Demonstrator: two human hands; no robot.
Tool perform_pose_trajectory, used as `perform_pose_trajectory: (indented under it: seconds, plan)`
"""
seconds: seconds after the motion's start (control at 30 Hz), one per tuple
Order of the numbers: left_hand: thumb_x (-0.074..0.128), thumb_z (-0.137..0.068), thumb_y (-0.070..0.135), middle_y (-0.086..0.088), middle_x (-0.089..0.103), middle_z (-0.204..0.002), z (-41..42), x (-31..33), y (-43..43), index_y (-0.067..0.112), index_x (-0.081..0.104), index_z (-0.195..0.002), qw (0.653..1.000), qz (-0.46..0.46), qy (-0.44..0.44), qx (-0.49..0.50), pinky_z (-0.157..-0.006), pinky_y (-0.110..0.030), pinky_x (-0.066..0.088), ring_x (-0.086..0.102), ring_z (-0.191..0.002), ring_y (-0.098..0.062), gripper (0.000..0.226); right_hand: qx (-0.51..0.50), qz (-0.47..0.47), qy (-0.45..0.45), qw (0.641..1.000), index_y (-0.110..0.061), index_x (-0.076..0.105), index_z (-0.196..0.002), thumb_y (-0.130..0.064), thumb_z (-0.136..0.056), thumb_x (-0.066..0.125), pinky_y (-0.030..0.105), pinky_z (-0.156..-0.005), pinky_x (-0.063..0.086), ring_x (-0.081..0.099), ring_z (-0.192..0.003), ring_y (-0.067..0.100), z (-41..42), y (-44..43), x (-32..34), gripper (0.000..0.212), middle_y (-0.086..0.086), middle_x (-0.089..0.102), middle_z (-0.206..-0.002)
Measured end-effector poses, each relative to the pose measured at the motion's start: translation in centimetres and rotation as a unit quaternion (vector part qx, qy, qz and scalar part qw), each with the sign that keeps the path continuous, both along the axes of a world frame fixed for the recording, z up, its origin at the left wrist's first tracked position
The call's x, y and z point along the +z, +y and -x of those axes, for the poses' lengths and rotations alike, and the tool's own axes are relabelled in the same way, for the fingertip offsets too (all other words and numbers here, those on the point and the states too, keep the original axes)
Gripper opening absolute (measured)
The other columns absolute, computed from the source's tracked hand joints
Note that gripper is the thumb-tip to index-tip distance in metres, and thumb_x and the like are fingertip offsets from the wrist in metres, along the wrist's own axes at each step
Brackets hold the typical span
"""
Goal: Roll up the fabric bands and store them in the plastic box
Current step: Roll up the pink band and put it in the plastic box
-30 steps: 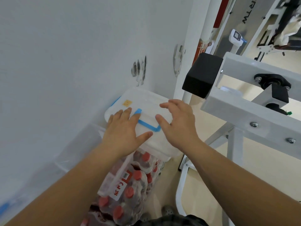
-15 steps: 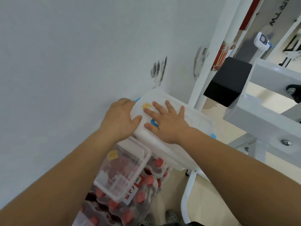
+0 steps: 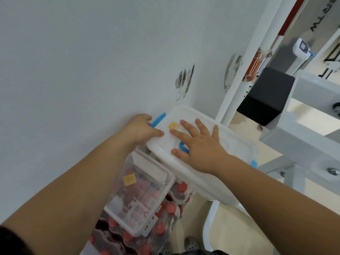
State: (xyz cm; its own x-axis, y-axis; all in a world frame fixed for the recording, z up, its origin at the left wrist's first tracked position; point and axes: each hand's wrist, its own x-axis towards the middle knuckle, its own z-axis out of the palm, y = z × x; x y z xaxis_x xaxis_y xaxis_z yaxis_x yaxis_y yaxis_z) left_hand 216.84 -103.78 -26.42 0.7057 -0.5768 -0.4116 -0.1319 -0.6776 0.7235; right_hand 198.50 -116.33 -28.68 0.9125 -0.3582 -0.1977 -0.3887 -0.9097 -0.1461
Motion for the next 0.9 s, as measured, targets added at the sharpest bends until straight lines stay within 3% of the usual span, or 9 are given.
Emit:
perform_pose_trajectory:
  seconds: [0.1, 0.2, 0.33, 0.43, 0.63, 0.77, 0.9]
  plan:
    - [0.086, -0.077, 0.021, 0.004, 0.062, -0.112, 0.1, 0.1, -0.3, 0.015, 0.056, -0.141, 0.999, 0.014, -0.031, -0.007, -0.072, -0.023, 0.051, 0.062, -0.092, -0.011, 0.071, 0.001, 0.001, -0.008, 1.000, -0.057, 0.001, -0.155, -0.084, -0.083, 0.007, 0.071, -0.118, -0.011, -0.014, -0.158, 0.030, 0.0, 0.1, -0.2, 0.077, -0.016, -0.010, -0.171]
    - [0.084, -0.078, 0.016, 0.001, 0.069, -0.108, 0.5, -0.1, -0.3, 0.015, 0.067, -0.126, 0.999, 0.046, -0.025, 0.001, -0.075, -0.029, 0.057, 0.067, -0.092, -0.015, 0.051, -0.002, -0.005, -0.004, 1.000, -0.058, -0.001, -0.155, -0.085, -0.083, 0.007, 0.070, -0.118, -0.013, -0.016, -0.157, 0.029, 0.0, 0.0, -0.5, 0.077, -0.017, -0.013, -0.170]
    - [0.076, -0.085, 0.014, 0.004, 0.072, -0.106, 1.1, -0.2, -0.3, 0.020, 0.073, -0.117, 0.994, 0.066, -0.082, -0.011, -0.081, -0.034, 0.059, 0.068, -0.092, -0.015, 0.033, -0.002, -0.001, -0.003, 1.000, -0.058, -0.003, -0.155, -0.085, -0.083, 0.003, 0.069, -0.118, -0.015, -0.017, -0.157, 0.029, -0.2, -0.1, -0.6, 0.077, -0.018, -0.015, -0.170]
    - [0.066, -0.093, 0.015, 0.001, 0.070, -0.111, 1.4, 0.1, -0.5, 0.018, 0.072, -0.121, 0.985, 0.027, -0.164, -0.053, -0.091, -0.040, 0.056, 0.065, -0.098, -0.019, 0.029, -0.001, 0.001, -0.007, 1.000, -0.057, -0.004, -0.155, -0.084, -0.084, 0.001, 0.069, -0.118, -0.014, -0.017, -0.157, 0.029, -0.4, -0.1, -0.7, 0.077, -0.017, -0.015, -0.170]
    - [0.055, -0.098, 0.011, -0.010, 0.062, -0.120, 1.3, 0.8, -0.1, 0.009, 0.064, -0.129, 0.927, -0.083, -0.349, -0.114, -0.090, -0.034, 0.049, 0.060, -0.106, -0.026, 0.032, 0.010, -0.005, -0.005, 1.000, -0.054, -0.003, -0.157, -0.081, -0.091, 0.009, 0.069, -0.118, -0.015, -0.017, -0.157, 0.033, -3.6, 1.1, -0.5, 0.072, -0.014, -0.012, -0.171]
    - [0.055, -0.096, 0.005, -0.011, 0.060, -0.126, 2.1, 1.1, 0.3, 0.004, 0.065, -0.126, 0.910, -0.070, -0.385, -0.138, -0.096, -0.037, 0.049, 0.059, -0.112, -0.027, 0.032, -0.005, -0.014, -0.009, 1.000, -0.053, 0.001, -0.158, -0.082, -0.093, 0.011, 0.070, -0.117, -0.014, -0.014, -0.157, 0.034, -5.0, 1.6, -0.4, 0.072, -0.012, -0.008, -0.172]
    - [0.054, -0.100, 0.019, -0.010, 0.055, -0.137, 3.0, 0.6, 1.3, 0.012, 0.063, -0.132, 0.914, -0.067, -0.376, -0.137, -0.100, -0.041, 0.048, 0.054, -0.119, -0.028, 0.034, -0.002, -0.009, -0.009, 1.000, -0.053, 0.000, -0.158, -0.083, -0.090, 0.008, 0.069, -0.118, -0.012, -0.012, -0.158, 0.033, -5.1, 1.4, -0.2, 0.075, -0.012, -0.004, -0.172]
